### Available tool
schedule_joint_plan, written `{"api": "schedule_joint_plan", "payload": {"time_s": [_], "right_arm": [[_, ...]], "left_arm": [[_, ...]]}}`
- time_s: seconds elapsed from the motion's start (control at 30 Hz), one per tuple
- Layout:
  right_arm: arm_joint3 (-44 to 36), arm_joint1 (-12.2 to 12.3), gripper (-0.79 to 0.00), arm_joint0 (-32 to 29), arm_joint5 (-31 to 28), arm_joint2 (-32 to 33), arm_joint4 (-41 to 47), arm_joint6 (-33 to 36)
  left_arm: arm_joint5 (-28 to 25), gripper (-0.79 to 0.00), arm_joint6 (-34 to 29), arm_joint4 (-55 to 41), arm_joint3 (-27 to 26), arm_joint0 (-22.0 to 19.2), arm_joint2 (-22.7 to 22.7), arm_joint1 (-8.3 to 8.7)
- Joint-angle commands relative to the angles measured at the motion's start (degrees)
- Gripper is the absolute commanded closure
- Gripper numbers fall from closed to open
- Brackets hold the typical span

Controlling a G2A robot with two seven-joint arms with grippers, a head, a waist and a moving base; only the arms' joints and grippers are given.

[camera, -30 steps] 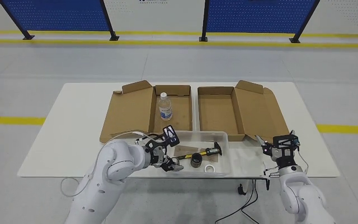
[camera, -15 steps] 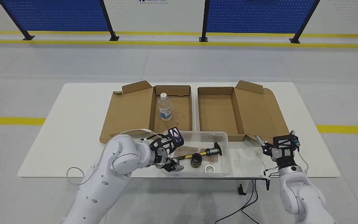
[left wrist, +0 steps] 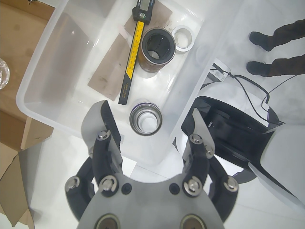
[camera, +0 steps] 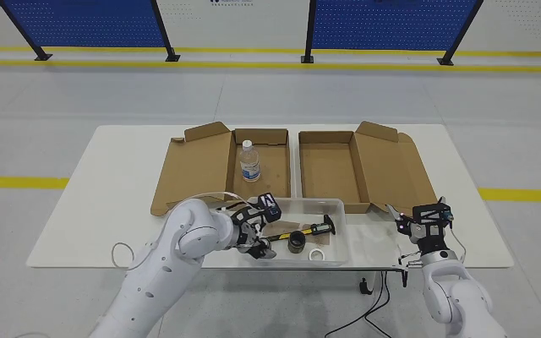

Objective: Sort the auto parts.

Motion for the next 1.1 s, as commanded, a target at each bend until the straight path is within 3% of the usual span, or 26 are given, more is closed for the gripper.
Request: {"api": "schedule_joint_plan", "payload": {"time_s": [0.0, 0.3, 1.07], "right_arm": [[0.00, 0.00, -0.785, 0.00, 0.00, 0.00, 0.00, 0.00], [0.00, 0.00, -0.785, 0.00, 0.00, 0.00, 0.00, 0.00], [0.00, 0.00, -0.785, 0.00, 0.00, 0.00, 0.00, 0.00]], "left_arm": [[0.11, -0.520, -0.02, 0.18, 0.43, -0.46, 0.70, 0.04], [0.55, -0.391, -0.53, 0.99, 2.30, -2.51, 3.10, 0.25], [1.92, -0.363, -1.10, 0.98, 6.35, -5.68, 7.45, 0.75]]}}
